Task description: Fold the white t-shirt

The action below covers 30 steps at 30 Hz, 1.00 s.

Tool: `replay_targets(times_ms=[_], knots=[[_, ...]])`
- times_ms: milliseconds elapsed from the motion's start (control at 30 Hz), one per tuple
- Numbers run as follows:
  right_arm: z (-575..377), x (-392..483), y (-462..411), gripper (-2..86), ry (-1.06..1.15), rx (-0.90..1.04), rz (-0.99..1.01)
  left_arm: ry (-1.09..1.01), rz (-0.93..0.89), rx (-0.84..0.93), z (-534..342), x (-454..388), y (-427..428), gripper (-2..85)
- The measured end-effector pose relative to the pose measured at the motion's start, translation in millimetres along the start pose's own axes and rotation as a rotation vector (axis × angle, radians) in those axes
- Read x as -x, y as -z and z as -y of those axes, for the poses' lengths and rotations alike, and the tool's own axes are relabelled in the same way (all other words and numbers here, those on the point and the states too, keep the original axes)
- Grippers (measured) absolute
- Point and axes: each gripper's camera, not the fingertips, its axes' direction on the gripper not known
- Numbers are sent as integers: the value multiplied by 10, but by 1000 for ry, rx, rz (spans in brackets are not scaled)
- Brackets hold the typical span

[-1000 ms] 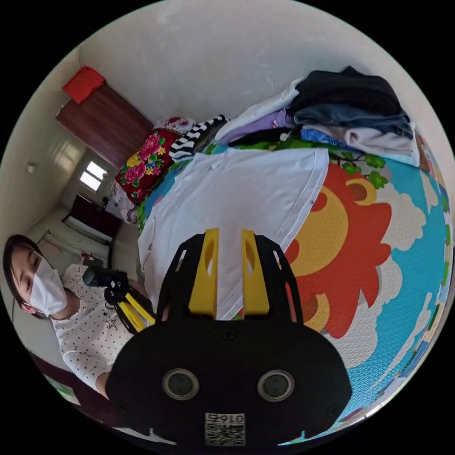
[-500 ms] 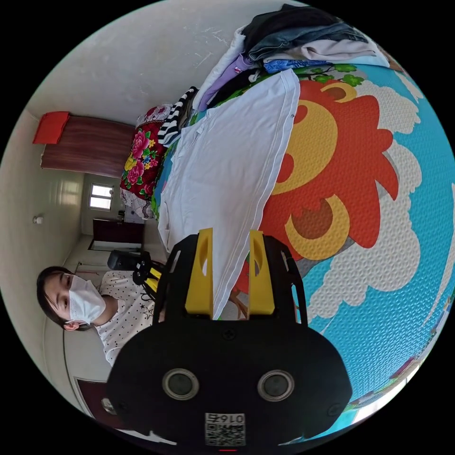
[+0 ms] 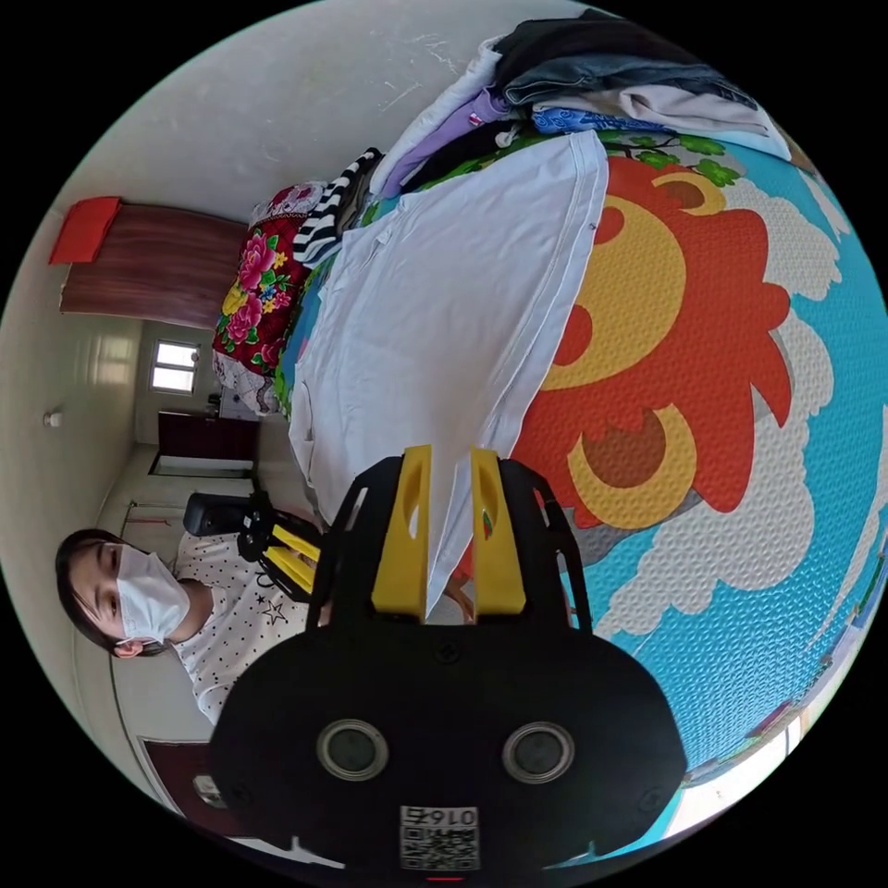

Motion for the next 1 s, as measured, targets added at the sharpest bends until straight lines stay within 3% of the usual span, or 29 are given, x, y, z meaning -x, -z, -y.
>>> replay_targets(times_ms=[533, 833, 1000], knots=[[297, 113, -35, 1, 26, -12, 18, 205, 130, 64, 478, 305, -434, 130], [358, 292, -56, 2, 41, -22, 18, 257, 60, 69, 557, 453, -518, 103], [289, 308, -47, 1, 28, -26, 15, 282, 103, 31, 552, 525, -497, 2]])
